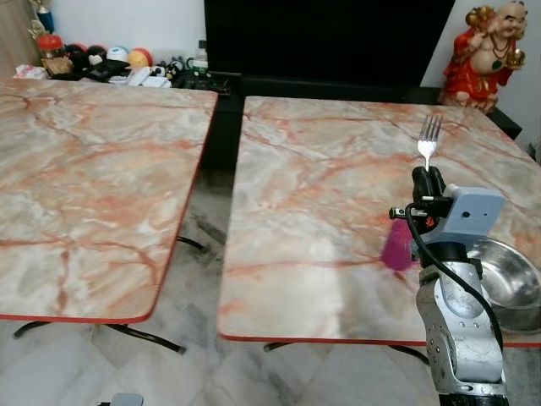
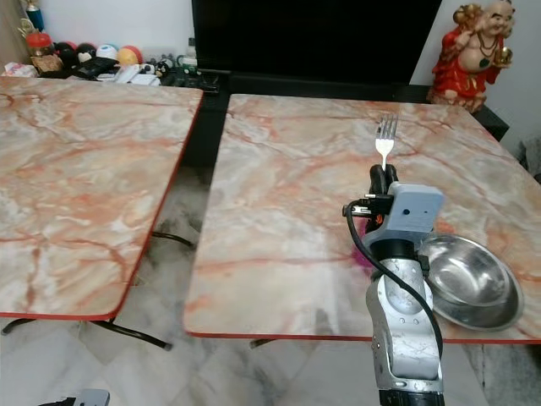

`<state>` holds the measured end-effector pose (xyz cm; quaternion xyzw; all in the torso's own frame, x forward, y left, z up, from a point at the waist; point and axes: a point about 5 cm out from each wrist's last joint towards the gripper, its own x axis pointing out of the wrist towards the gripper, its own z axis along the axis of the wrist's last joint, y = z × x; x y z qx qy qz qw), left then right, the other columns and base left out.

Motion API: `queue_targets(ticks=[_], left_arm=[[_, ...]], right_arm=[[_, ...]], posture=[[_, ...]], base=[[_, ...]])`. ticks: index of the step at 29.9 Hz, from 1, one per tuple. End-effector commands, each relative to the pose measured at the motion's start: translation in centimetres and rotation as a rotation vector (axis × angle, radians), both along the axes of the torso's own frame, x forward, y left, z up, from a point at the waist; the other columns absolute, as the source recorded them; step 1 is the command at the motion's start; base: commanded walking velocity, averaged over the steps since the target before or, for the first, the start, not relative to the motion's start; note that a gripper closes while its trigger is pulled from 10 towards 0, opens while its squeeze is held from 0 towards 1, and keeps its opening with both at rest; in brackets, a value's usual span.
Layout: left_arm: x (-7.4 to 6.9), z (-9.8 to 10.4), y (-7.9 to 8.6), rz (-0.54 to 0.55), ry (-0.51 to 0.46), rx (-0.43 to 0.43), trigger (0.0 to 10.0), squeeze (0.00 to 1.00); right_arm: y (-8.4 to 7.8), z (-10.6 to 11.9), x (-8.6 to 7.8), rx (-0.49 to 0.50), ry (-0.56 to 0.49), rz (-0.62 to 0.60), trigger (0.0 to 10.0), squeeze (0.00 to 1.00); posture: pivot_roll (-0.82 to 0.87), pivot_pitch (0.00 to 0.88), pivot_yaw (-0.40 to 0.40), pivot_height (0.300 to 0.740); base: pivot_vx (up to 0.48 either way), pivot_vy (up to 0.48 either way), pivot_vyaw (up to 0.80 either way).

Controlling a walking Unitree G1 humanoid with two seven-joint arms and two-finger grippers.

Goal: Setting the table

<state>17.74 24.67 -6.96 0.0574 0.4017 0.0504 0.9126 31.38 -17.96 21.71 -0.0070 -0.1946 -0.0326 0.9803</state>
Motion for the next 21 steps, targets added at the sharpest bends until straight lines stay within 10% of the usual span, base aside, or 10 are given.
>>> queue_targets(ticks=[1, 13, 21], left_arm=[[-0.66, -0.58, -0.69, -0.016, 0.038, -0.016, 10.0, 0.0], [-0.61, -0.57, -0.78, -0.027, 0.039, -0.011, 10.0, 0.0], [-0.45, -0.5, -0.8, -0.03, 0.037, -0.018, 10.0, 0.0]], right_arm=[[-0.8, 0.24, -0.25, -0.009, -0.007, -0.035, 10.0, 0.0], [-1.26, 0.07, -0.4, -0.022, 0.001, -0.05, 10.0, 0.0], [-1.7, -0.19, -0.35, -0.034, 0.022, -0.071, 10.0, 0.0]], posture=[[-0.1, 0.077, 0.003, 0.74], [-0.1, 0.053, 0.007, 0.74], [-0.1, 0.065, 0.006, 0.74]], base=[[0.0, -0.465, 0.0], [0.0, -0.469, 0.0], [0.0, 0.0, 0.0]])
